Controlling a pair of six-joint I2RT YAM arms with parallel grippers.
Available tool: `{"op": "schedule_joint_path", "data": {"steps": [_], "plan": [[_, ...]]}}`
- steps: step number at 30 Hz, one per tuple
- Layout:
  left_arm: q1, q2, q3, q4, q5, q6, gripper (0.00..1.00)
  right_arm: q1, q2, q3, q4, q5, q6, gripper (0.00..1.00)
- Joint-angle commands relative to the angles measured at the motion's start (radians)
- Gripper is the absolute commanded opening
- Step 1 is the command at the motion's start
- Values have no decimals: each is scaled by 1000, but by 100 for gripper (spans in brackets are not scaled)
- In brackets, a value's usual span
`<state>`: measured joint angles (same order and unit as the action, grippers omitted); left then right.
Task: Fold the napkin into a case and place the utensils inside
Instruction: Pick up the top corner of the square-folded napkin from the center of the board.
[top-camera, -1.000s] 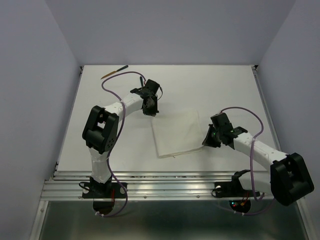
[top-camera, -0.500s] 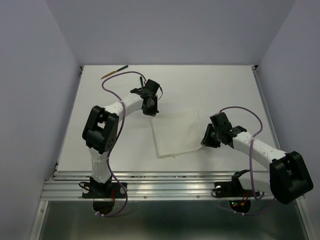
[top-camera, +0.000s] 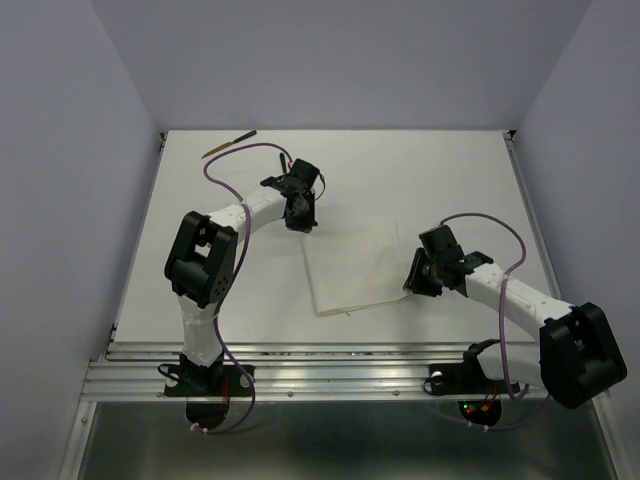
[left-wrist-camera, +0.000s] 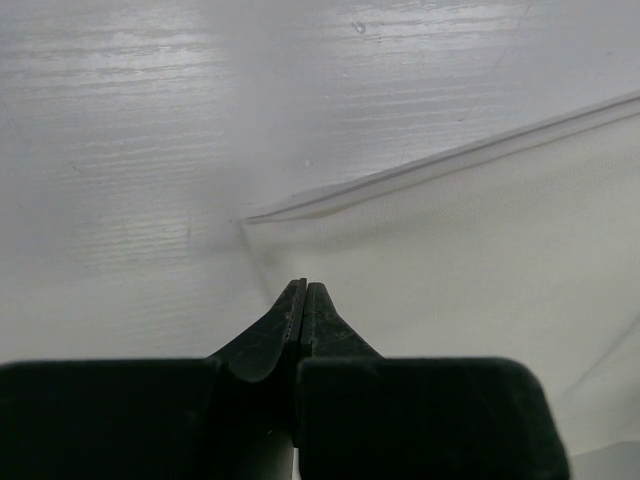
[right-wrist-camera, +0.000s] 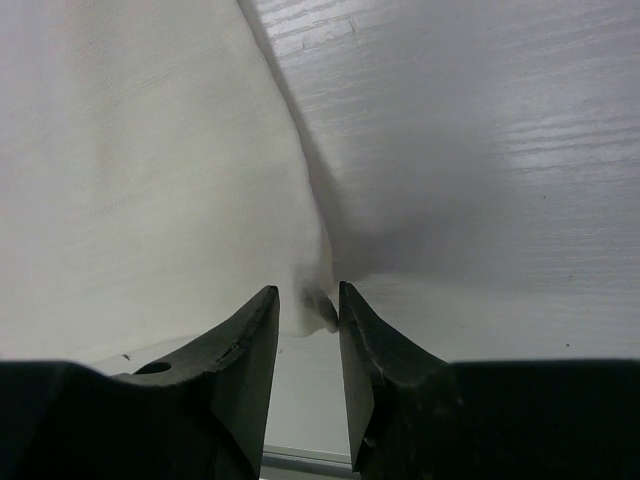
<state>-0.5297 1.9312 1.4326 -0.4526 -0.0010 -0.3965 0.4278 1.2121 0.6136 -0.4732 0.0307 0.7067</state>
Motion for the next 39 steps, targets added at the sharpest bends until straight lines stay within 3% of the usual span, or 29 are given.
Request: {"op": "schedule_joint_path", "data": {"steps": [1,5,12,15,29,39], "plan": [[0,-34,-11,5,-4,18,0,9,-22,40,-13,38,-1,36],[0,-37,-15,8,-4,19,0,9,-11,35,-5,35,2,35],[0,-38,-21,12,-5,21,0,9,-14,38,-5,29,0,7],[0,-37,-23,14,-4,22,0,9,-19,43,-10,29,-1,3],[0,-37,-28,17,25,25,0,28,-11,81,33,-23,-23,1],[0,-46,-34,15,19,24,0,58,109,164,110,-77,-39,1]]}}
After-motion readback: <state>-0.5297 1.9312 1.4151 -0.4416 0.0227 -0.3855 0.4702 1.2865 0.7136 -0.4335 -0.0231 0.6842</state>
